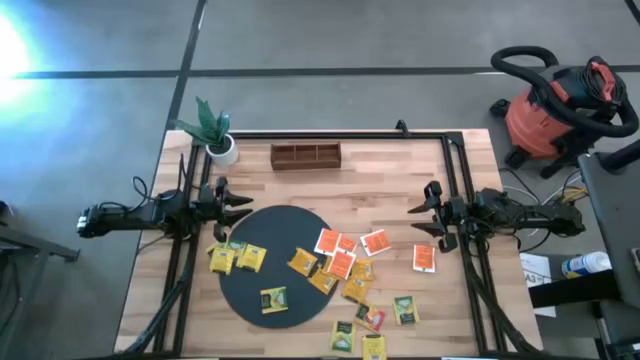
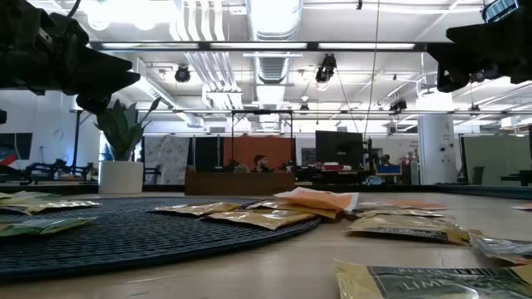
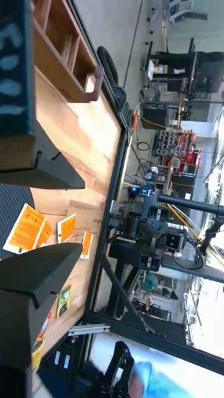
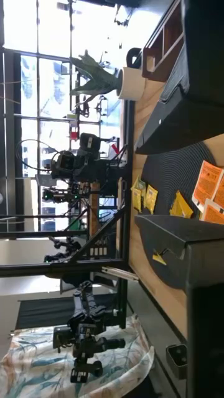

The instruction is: Pick & Place Tea

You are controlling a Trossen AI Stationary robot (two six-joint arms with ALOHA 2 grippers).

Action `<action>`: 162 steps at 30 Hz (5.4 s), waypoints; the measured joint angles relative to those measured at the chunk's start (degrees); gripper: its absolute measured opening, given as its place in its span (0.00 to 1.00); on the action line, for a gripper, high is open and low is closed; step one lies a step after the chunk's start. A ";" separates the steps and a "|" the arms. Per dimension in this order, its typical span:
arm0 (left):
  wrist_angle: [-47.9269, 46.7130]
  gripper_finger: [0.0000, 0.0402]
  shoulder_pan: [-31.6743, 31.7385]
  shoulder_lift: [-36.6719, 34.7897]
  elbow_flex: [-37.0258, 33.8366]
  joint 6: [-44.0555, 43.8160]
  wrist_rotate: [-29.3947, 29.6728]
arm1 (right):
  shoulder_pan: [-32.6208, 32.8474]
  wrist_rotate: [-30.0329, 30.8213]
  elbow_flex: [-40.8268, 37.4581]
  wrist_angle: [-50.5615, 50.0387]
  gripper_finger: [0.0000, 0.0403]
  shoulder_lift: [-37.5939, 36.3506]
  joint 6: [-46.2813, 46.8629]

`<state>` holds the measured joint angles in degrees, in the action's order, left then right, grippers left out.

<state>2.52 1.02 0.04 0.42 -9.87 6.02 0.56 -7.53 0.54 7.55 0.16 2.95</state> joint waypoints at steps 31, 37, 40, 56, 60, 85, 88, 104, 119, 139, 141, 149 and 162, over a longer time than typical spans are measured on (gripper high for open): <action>-0.02 0.36 0.01 0.02 -0.01 0.00 0.00 | 0.00 21.79 0.00 -4.29 0.41 1.07 67.19; 0.00 0.36 0.00 0.08 0.00 0.00 0.00 | 0.04 23.44 0.00 -1.26 0.41 3.79 74.84; 0.00 0.36 0.00 0.08 0.00 0.00 0.00 | 0.03 24.01 0.00 4.10 0.41 6.12 74.71; -0.02 0.36 0.00 0.12 0.00 0.00 0.01 | 4.47 6.01 24.22 -39.39 0.41 42.08 80.76; -0.02 0.36 0.01 0.12 -0.01 0.00 0.00 | 7.55 2.41 33.24 -54.90 0.41 53.79 73.96; -0.04 0.36 0.00 0.12 0.01 0.00 0.00 | 52.22 20.14 52.95 -71.37 0.41 87.29 59.74; -0.02 0.36 -0.01 0.12 0.01 0.00 0.00 | 52.36 17.47 52.48 -72.09 0.41 90.00 61.06; -0.04 0.36 -0.01 0.15 -0.01 0.00 0.00 | 52.30 19.76 47.13 -66.04 0.41 93.74 59.71; -0.09 0.36 0.00 0.19 0.01 0.00 0.00 | 50.81 22.25 43.54 -62.58 0.24 93.44 59.50; -0.07 0.36 0.00 0.19 0.01 0.00 0.00 | 47.33 26.97 43.87 -64.63 0.02 86.82 62.72; -0.07 0.36 0.02 0.19 0.01 0.00 0.00 | 44.24 27.25 43.89 -63.60 0.02 83.12 61.00; -0.07 0.36 0.02 0.19 0.01 0.00 0.00 | 21.60 21.71 43.92 -52.57 0.02 67.58 41.46; -0.24 0.36 0.02 0.26 0.00 0.00 0.00 | -18.79 -0.03 55.69 -42.40 0.02 73.79 6.27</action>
<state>2.28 1.04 0.30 0.42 -9.87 6.02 -18.23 -7.56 56.23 -34.85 73.95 9.22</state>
